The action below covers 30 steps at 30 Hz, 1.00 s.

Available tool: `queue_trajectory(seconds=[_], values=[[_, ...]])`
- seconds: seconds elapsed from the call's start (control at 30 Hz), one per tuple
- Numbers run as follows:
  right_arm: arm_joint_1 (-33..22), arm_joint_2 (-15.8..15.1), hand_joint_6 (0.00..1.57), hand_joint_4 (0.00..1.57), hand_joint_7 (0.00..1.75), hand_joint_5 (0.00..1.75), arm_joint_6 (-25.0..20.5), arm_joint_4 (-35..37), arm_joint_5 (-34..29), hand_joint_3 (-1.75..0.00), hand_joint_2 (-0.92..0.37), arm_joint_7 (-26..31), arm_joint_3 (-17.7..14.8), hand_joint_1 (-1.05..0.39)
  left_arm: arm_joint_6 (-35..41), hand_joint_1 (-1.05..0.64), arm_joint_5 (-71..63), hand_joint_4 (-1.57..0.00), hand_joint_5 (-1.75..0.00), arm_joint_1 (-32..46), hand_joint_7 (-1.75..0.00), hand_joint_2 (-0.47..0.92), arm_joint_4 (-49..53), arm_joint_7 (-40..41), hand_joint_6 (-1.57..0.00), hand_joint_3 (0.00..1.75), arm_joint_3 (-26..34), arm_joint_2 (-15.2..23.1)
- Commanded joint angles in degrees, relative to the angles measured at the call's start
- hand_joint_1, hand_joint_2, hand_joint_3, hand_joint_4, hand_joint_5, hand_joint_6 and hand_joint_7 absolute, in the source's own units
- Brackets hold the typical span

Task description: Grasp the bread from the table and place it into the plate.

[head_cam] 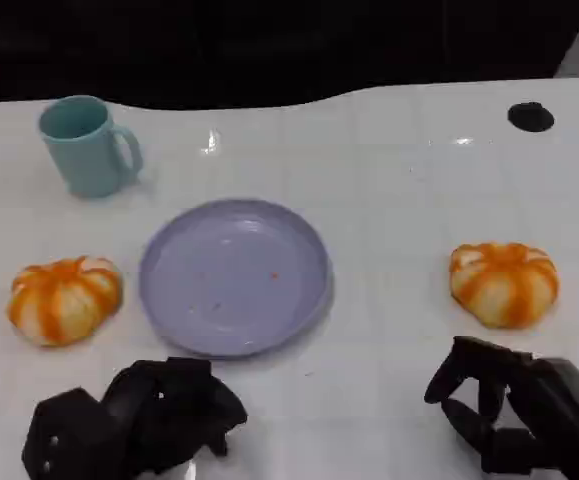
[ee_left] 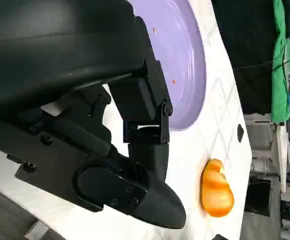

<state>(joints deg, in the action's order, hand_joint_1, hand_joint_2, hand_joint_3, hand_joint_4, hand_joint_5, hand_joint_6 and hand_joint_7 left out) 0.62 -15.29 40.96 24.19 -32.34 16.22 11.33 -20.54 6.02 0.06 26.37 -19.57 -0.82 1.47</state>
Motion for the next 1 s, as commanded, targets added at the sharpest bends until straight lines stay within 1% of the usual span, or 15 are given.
queue_trajectory(seconds=[0.03,0.17,0.4,0.63,0.87,0.9,0.97,1.0], values=[[0.07,-0.48,0.7,0.8,1.35,1.75,-0.41,-0.05,0.73,-0.98,-0.56,0.1,-0.1,-0.37,0.29,-1.05,0.44,-0.87,-1.51,0.41,-0.79,0.86,0.31,-0.36,-1.28,0.0,0.58,0.95],[0.22,-0.45,0.7,0.8,1.34,1.75,0.18,0.48,0.74,-0.98,-0.56,0.52,-0.07,-0.36,0.35,-1.05,0.39,-0.87,-1.51,0.34,-0.78,0.86,0.41,-0.31,-1.27,0.0,0.61,0.99],[-0.05,-0.49,0.7,0.8,1.34,1.75,-0.45,-0.22,0.6,-0.97,-0.57,0.32,-0.11,-0.36,0.4,-1.05,0.2,-0.88,-1.51,0.42,-0.79,0.86,0.28,-0.15,-1.28,0.0,0.56,1.02],[0.28,-0.44,0.7,0.79,1.34,1.75,0.39,0.66,0.92,-0.96,-0.57,0.47,-0.03,-0.36,0.5,-1.05,0.33,-0.87,-1.51,0.38,-0.78,0.86,0.44,-0.24,-1.28,0.0,0.64,1.01],[0.35,-0.36,0.69,0.79,1.33,1.75,-0.14,0.18,1.11,-0.95,-0.58,0.2,-0.15,-0.36,-0.08,-1.05,0.1,-0.87,-1.51,0.18,-0.79,0.87,0.83,-0.22,-1.27,0.0,0.73,1.13],[0.36,-0.3,0.69,0.78,1.32,1.75,-0.17,0.16,1.5,-0.95,-0.58,-0.04,-0.23,-0.36,-0.22,-1.05,0.01,-0.87,-1.51,0.12,-0.79,0.87,0.95,-0.2,-1.27,0.01,0.73,1.16],[0.53,-0.14,0.71,0.76,1.25,1.73,0.36,0.47,2.1,-0.94,-0.59,0.14,-0.42,-0.36,-0.37,-1.05,-0.02,-0.87,-1.51,0.0,-0.79,0.87,1.16,-0.24,-1.27,0.01,0.75,1.18],[0.72,-0.01,0.72,0.76,1.17,1.68,1.01,0.83,2.38,-0.9,-0.6,0.62,-0.57,-0.36,-0.36,-1.05,-0.05,-0.87,-1.51,0.0,-0.79,0.87,1.15,-0.2,-1.27,0.01,0.75,1.19]])
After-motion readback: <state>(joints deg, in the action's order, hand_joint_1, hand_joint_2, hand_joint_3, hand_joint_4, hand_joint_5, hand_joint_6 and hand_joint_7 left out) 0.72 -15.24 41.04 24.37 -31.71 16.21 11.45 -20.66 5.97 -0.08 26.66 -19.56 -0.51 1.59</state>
